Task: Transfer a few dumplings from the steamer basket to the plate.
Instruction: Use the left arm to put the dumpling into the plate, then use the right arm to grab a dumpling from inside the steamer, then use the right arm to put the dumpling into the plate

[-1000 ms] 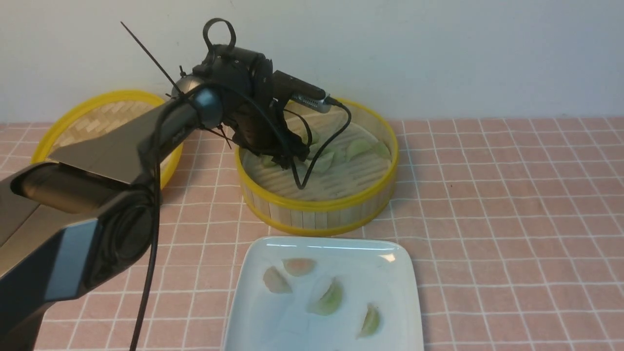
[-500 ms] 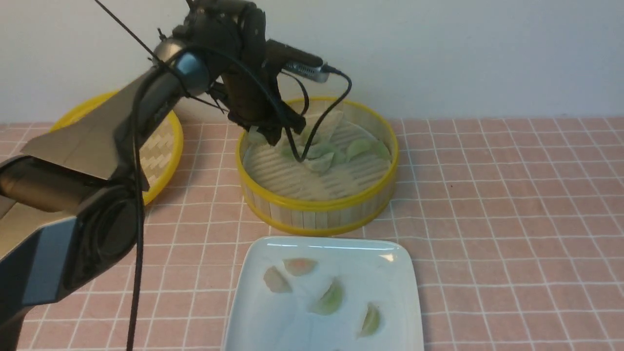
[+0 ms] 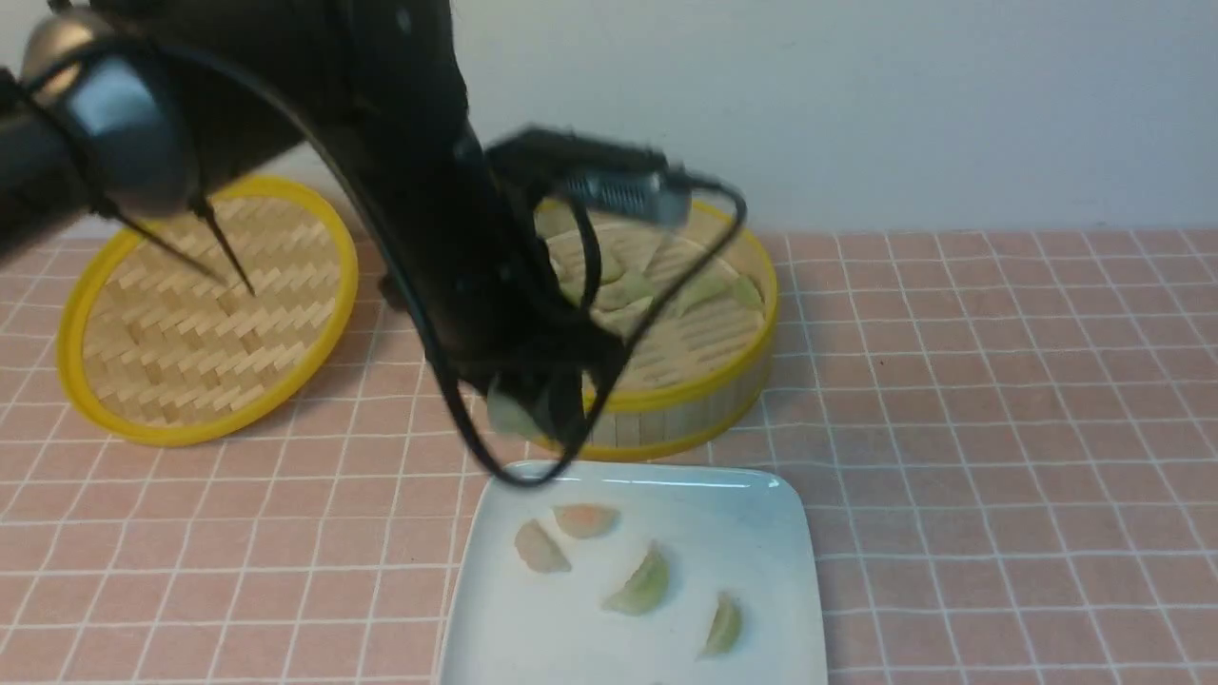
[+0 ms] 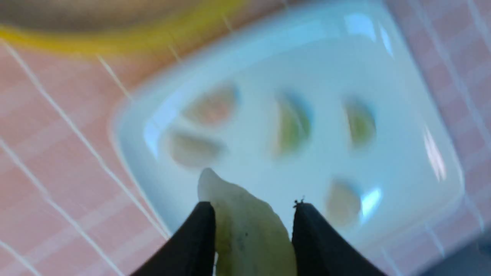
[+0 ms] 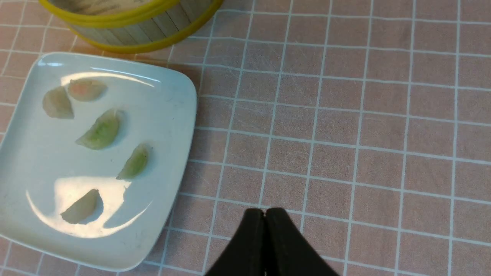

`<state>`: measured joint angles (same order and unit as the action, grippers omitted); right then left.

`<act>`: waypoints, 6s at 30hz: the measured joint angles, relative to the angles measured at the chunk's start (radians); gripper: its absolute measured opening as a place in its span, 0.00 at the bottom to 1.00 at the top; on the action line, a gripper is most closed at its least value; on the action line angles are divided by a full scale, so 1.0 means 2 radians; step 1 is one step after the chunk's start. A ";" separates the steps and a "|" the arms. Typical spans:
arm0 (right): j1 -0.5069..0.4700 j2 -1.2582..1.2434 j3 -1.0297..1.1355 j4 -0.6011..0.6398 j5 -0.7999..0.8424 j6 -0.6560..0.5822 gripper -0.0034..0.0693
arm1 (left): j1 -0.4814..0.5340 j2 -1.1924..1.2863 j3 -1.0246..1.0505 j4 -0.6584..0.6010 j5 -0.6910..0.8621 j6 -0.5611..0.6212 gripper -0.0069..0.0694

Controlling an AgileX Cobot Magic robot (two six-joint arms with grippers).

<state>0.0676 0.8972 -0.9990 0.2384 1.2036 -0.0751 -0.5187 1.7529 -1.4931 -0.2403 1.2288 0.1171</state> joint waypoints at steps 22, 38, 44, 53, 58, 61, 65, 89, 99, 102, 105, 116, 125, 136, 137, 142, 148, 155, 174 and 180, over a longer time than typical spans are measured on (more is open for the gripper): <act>0.082 0.203 -0.105 0.049 -0.019 -0.049 0.03 | -0.051 0.074 0.064 0.020 -0.058 -0.011 0.61; 0.169 0.634 -0.512 0.022 -0.027 -0.096 0.42 | -0.050 -0.240 0.098 0.133 0.002 -0.152 0.08; 0.186 0.771 -0.664 0.015 -0.009 -0.105 0.64 | -0.050 -0.318 0.121 0.143 0.012 -0.185 0.08; 0.191 0.874 -0.778 0.017 -0.006 -0.106 0.71 | -0.050 -0.363 0.122 0.191 0.013 -0.215 0.08; 0.195 0.881 -0.783 0.016 -0.019 -0.120 0.69 | -0.050 -0.363 0.122 0.212 0.013 -0.221 0.08; 0.197 0.883 -0.784 0.008 -0.029 -0.135 0.58 | -0.050 -0.363 0.122 0.216 0.013 -0.223 0.08; 0.199 0.882 -0.786 -0.005 -0.024 -0.139 0.46 | -0.050 -0.363 0.122 0.217 0.013 -0.224 0.08; 0.200 0.851 -0.821 -0.001 0.026 -0.056 0.36 | -0.050 -0.363 0.122 0.231 0.013 -0.224 0.08; 0.200 0.858 -0.812 -0.027 0.026 -0.053 0.41 | -0.050 -0.363 0.122 0.231 0.013 -0.224 0.08; 0.200 0.853 -0.812 0.008 0.026 -0.032 0.60 | -0.050 -0.363 0.122 0.239 0.013 -0.224 0.08; 0.200 0.838 -0.812 0.025 0.026 -0.002 0.77 | -0.050 -0.363 0.122 0.243 0.013 -0.224 0.08; 0.200 0.766 -0.773 -0.043 0.026 -0.068 0.82 | -0.050 -0.369 0.123 0.255 0.013 -0.224 0.08; 0.195 0.834 -0.768 -0.018 0.018 -0.126 0.69 | -0.050 -0.369 0.123 0.256 0.013 -0.224 0.08; 0.195 0.869 -0.768 0.008 -0.027 -0.158 0.54 | -0.050 -0.369 0.123 0.253 0.013 -0.225 0.08; 0.195 0.870 -0.768 0.008 -0.028 -0.158 0.50 | -0.050 -0.369 0.123 0.251 0.013 -0.226 0.08; 0.195 0.868 -0.768 0.009 -0.022 -0.150 0.36 | -0.050 -0.369 0.123 0.243 0.013 -0.228 0.08; 0.195 0.844 -0.768 0.009 0.020 -0.122 0.36 | -0.050 -0.369 0.123 0.236 0.013 -0.228 0.08; 0.195 0.794 -0.733 0.006 0.022 -0.063 0.36 | -0.050 -0.369 0.123 0.231 0.013 -0.228 0.08; 0.225 0.530 -0.312 0.055 0.019 -0.098 0.36 | -0.050 -0.369 0.123 0.232 0.013 -0.230 0.08; 0.232 0.530 -0.249 0.059 0.014 -0.099 0.36 | -0.050 -0.369 0.123 0.232 0.013 -0.230 0.08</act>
<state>0.5311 1.9576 -1.4968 0.3571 1.2324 -0.2740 -0.6196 1.0153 -1.2481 0.2240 1.2553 -0.3425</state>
